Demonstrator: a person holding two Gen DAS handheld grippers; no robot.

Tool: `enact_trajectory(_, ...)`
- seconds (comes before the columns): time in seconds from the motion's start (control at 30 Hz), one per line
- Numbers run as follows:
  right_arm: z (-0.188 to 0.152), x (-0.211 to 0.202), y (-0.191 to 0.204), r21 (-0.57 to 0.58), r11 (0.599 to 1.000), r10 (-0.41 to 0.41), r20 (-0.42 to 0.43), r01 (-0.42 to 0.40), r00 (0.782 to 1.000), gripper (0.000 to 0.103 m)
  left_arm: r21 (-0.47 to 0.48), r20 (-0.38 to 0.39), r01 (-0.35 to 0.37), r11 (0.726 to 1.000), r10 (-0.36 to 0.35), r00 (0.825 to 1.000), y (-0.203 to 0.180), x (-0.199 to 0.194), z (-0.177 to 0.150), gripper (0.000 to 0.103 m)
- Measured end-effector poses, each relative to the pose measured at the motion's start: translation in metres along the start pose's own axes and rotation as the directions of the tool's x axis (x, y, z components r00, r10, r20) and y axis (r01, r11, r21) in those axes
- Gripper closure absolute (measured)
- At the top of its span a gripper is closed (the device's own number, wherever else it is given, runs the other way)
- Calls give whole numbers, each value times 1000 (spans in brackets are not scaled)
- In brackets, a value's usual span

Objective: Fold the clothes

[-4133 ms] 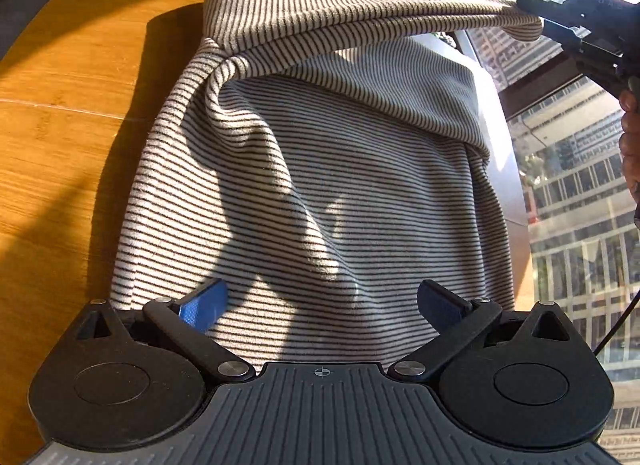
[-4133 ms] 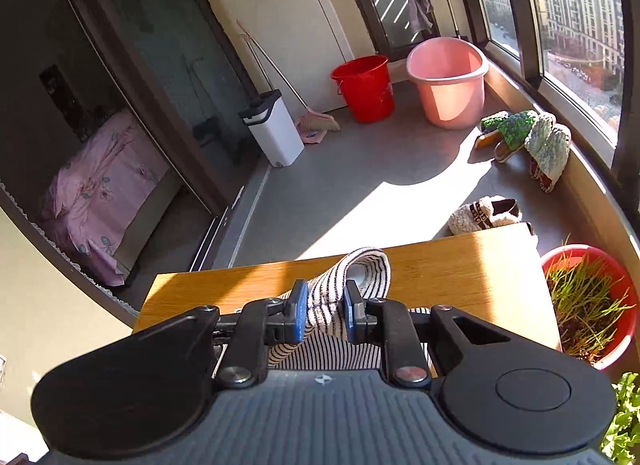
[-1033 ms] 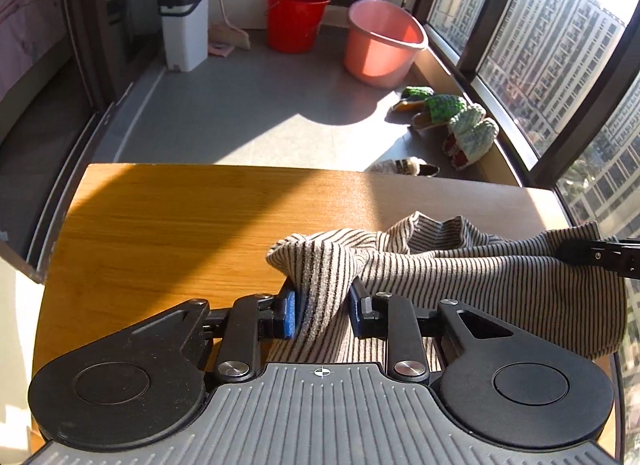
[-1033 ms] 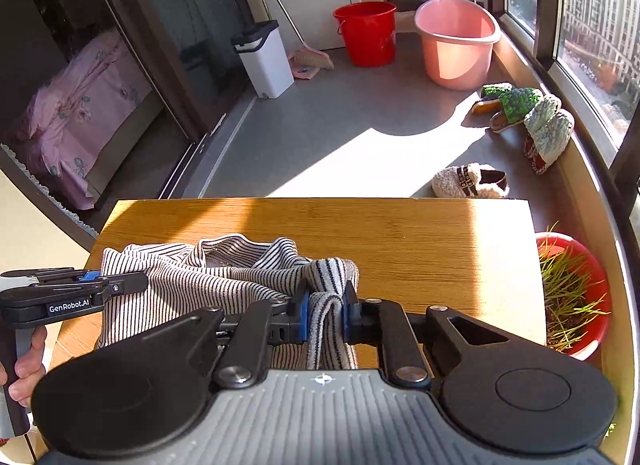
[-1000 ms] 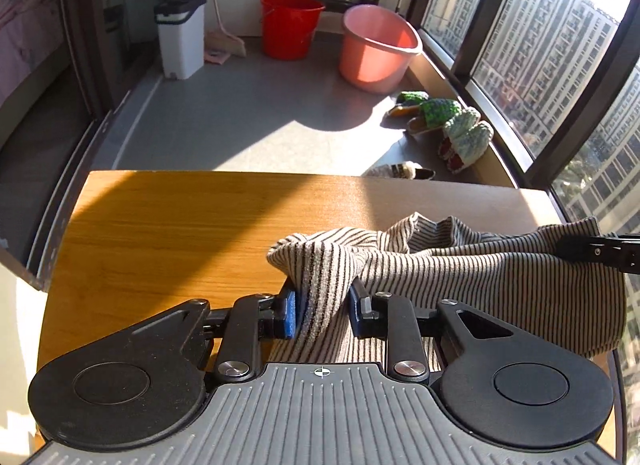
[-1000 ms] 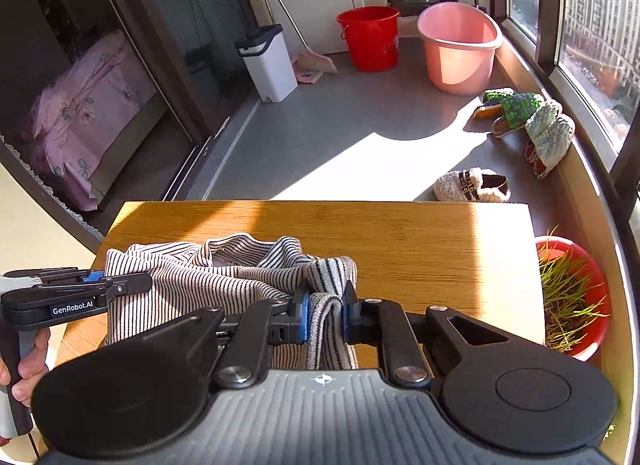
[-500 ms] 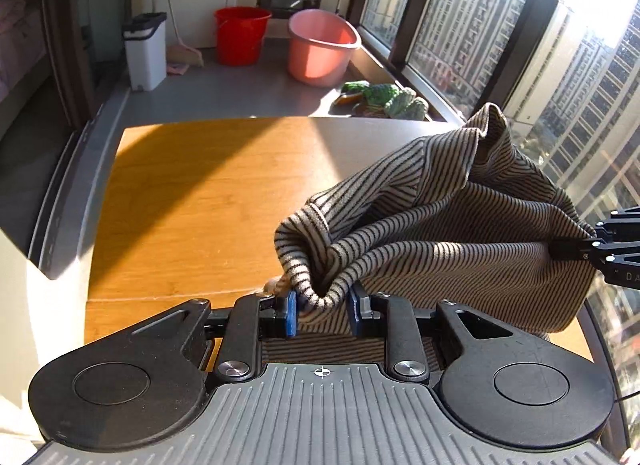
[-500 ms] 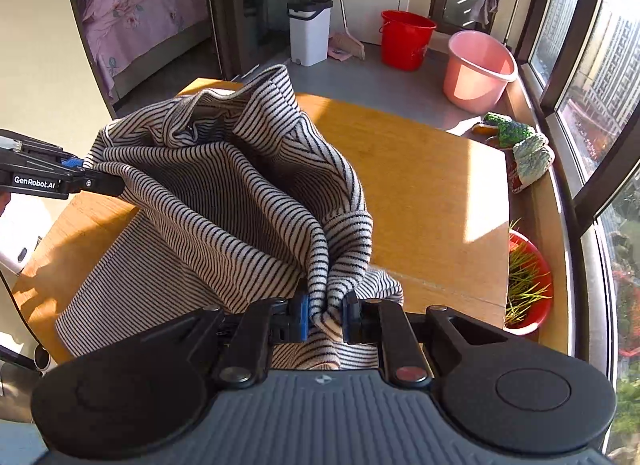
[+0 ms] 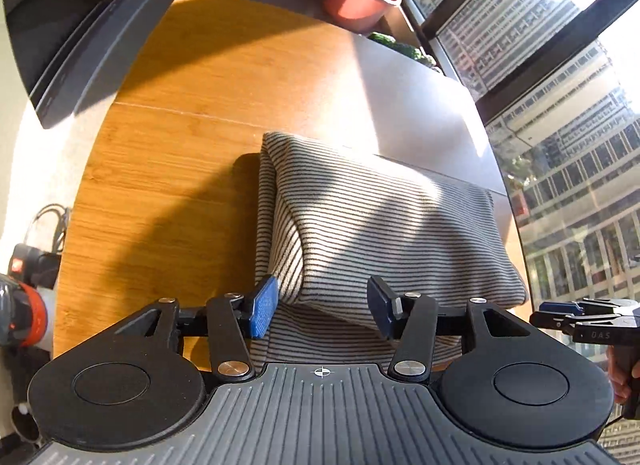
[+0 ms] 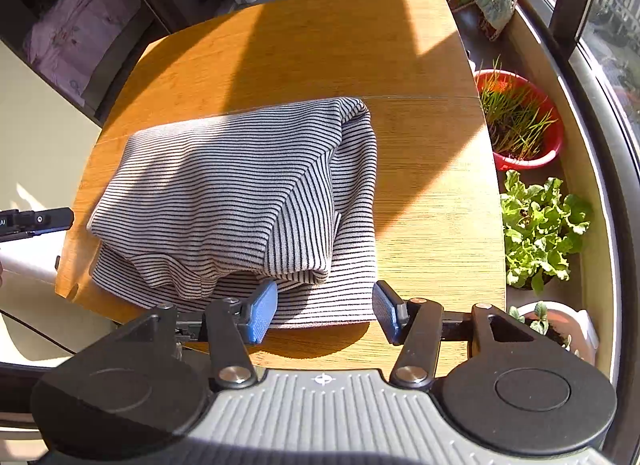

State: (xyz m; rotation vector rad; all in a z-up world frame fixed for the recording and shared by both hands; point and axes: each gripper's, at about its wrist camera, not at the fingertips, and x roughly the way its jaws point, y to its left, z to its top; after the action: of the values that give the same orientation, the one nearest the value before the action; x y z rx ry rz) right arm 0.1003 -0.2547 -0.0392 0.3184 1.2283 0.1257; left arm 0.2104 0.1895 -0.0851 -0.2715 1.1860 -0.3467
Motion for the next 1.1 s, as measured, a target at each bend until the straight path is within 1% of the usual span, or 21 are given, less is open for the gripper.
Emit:
enact_trajectory(0.07, 3, 3, -17, 176, 979, 97, 18, -98, 995, 39, -17, -4, -16, 1000, 16, 1000, -7, 8, 3, 34)
enact_trajectory(0.17, -1, 24, -33, 397, 893, 209, 50, -211, 977, 39, -42, -11, -40, 998, 39, 999, -17, 21, 7, 31)
enact_trajectory(0.2, -3, 33, -33, 439, 869, 229, 52, -228, 972, 39, -51, -13, -48, 998, 47, 999, -20, 25, 9, 30)
enact_trajectory(0.23, -4, 42, -32, 461, 858, 230, 47, -226, 972, 36, -54, -16, -57, 997, 56, 998, -23, 30, 8, 30)
enact_trajectory(0.3, -5, 62, -28, 481, 858, 193, 20, -179, 981, 31, -58, -12, -66, 996, 66, 998, -28, 36, 6, 28)
enact_trajectory(0.37, -7, 80, -27, 530, 826, 214, 20, -192, 977, 27, -62, 10, -58, 996, 58, 998, -32, 34, 4, 25)
enact_trajectory(0.4, -5, 81, -26, 542, 812, 232, 38, -216, 972, 23, -64, 21, -53, 997, 55, 998, -34, 33, 3, 24)
enact_trajectory(0.43, -3, 82, -24, 554, 797, 250, 56, -239, 967, 38, -66, 33, -50, 997, 52, 998, -35, 31, 2, 22)
enact_trajectory(0.47, 4, 85, -19, 544, 804, 259, 42, -239, 965, 48, -71, 43, -47, 996, 50, 998, -35, 29, -1, 22)
enact_trajectory(0.5, 9, 85, -13, 515, 819, 266, 45, -251, 963, 68, -82, 48, -43, 996, 47, 998, -34, 26, -3, 20)
enact_trajectory(0.53, 17, 81, -5, 470, 842, 277, 48, -266, 960, 70, -93, 51, -39, 995, 44, 998, -33, 23, -5, 20)
enact_trajectory(0.6, 36, 62, 13, 329, 907, 250, 81, -263, 965, 73, -120, 53, -35, 992, 42, 998, -30, 20, -8, 19)
enact_trajectory(0.67, 51, 36, 28, 191, 945, 243, 138, -267, 960, 74, -134, 56, -39, 990, 47, 997, -27, 17, -11, 18)
enact_trajectory(0.73, 61, 14, 39, 66, 968, 228, 181, -243, 957, 73, -144, 56, -45, 989, 53, 997, -24, 16, -15, 17)
enact_trajectory(0.8, 63, 2, 48, -75, 984, 176, 197, -164, 964, 73, -155, 54, -48, 987, 57, 997, -21, 15, -18, 17)
enact_trajectory(0.87, 60, 10, 49, -151, 985, 112, 159, -88, 981, 67, -171, 51, -47, 984, 56, 997, -18, 15, -21, 17)
enact_trajectory(0.9, 58, 18, 45, -159, 985, 79, 100, -62, 992, 59, -175, 50, -46, 983, 56, 997, -16, 14, -21, 17)
enact_trajectory(0.93, 53, 24, 36, -143, 989, 55, 59, -46, 997, 55, -179, 50, -46, 983, 55, 997, -15, 14, -22, 17)
enact_trajectory(1.0, 43, 37, 19, -111, 994, 8, -25, -11, 1000, 55, -180, 51, -42, 983, 52, 997, -14, 13, -23, 16)
enact_trajectory(1.07, 33, 50, 1, -83, 996, -35, -109, 26, 993, 54, -180, 53, -38, 983, 48, 997, -13, 12, -25, 16)
enact_trajectory(1.1, 29, 45, -4, -63, 998, -30, -103, 23, 994, 52, -179, 53, -33, 983, 43, 998, -13, 12, -25, 16)
